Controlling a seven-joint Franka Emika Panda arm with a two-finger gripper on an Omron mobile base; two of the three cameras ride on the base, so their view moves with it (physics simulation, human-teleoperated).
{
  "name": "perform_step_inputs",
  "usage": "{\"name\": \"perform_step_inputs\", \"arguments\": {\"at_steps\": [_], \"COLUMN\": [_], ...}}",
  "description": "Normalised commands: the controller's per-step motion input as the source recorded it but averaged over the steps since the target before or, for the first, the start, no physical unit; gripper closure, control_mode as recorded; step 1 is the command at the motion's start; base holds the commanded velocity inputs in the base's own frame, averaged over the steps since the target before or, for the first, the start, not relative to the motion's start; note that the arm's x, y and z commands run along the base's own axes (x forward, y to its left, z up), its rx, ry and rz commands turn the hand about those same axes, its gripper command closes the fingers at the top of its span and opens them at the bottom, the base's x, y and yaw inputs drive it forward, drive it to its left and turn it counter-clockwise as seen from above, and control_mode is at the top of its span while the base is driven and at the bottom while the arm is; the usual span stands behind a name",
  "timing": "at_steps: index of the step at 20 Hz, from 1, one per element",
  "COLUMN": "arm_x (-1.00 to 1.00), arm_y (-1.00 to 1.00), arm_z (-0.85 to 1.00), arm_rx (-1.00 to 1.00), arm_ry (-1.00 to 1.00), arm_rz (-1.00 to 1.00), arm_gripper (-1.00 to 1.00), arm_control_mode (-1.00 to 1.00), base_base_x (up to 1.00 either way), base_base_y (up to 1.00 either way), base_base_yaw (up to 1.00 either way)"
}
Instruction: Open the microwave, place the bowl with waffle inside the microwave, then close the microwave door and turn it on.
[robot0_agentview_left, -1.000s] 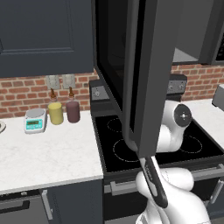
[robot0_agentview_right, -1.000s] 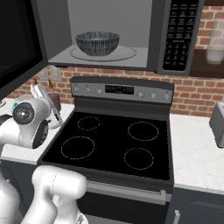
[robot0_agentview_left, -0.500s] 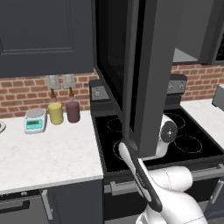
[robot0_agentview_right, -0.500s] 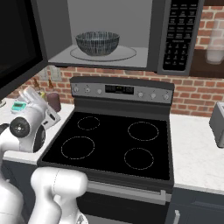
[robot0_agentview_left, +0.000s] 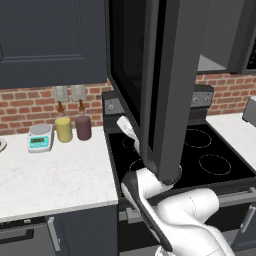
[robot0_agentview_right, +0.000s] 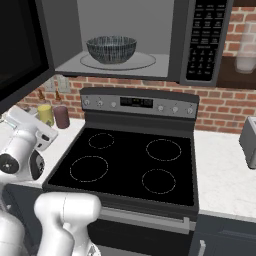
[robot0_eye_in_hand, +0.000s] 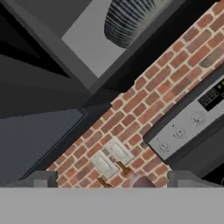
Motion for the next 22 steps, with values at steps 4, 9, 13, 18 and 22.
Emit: {"name": "perform_step_inputs", "arguments": {"at_steps": [4, 9, 13, 18, 22], "arm_x": [0.0, -0.41, -0.61, -0.5, -0.54], "arm_y": [0.21, 0.28, 0.54, 0.32, 0.35], "arm_z": [-0.17, 0.16, 0.43, 0.48, 0.64], "arm_rx": [-0.1, -0.03, -0.06, 0.0, -0.01], "arm_ry": [-0.19, -0.2, -0.27, -0.14, -0.03], "arm_rz": [-0.04, -0.13, -0.16, -0.14, -0.15], "arm_gripper": [-1.0, -1.0, -1.0, -1.0, -1.0], "arm_control_mode": [-1.0, -1.0, -1.0, -1.0, -1.0], "base_base_x": [0.0, 0.0, 0.0, 0.0, 0.0], "base_base_y": [0.0, 0.0, 0.0, 0.0, 0.0], "base_base_yaw": [0.0, 0.0, 0.0, 0.0, 0.0]}}
